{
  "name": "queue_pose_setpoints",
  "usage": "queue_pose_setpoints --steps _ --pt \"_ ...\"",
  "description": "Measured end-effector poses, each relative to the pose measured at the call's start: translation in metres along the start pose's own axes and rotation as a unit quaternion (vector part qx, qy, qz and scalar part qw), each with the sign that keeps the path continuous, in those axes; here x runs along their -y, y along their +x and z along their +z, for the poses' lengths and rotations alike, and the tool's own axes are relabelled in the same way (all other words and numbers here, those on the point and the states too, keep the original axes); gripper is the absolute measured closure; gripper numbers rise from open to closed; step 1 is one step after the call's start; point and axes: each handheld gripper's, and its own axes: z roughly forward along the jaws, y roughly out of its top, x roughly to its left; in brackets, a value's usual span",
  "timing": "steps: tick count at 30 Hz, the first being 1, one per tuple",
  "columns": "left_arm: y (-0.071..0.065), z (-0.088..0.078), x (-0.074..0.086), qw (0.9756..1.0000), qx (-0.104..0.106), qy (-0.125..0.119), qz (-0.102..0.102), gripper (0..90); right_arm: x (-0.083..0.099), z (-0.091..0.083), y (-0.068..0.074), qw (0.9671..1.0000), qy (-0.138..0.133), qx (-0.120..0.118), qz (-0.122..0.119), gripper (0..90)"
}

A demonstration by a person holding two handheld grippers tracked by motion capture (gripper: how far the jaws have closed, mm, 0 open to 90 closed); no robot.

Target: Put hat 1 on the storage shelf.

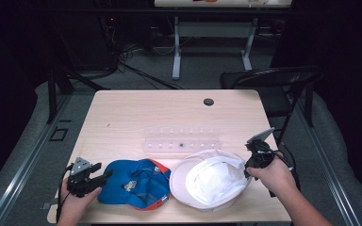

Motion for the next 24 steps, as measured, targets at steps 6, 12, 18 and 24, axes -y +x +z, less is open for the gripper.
queue_pose_setpoints --steps 6,12,18,24 --pt "0.0 0.0 0.0 1.0 0.0 0.003 0.001 44.7 -0.006 -0.01 -0.003 0.9996 0.004 -0.026 0.008 80.4" --pt "0.0 0.0 0.0 1.0 0.001 0.004 0.002 44.7 -0.009 -0.02 -0.004 0.9985 0.008 -0.052 0.013 80.6" --pt "-0.001 0.0 0.0 1.0 -0.005 0.005 0.006 44.7 -0.012 -0.037 -0.001 0.9949 0.007 -0.098 0.02 81.1" --pt "-0.001 -0.001 0.0 1.0 -0.003 0.001 0.007 44.7 -0.012 -0.039 -0.002 0.9879 0.034 -0.148 0.032 81.6"
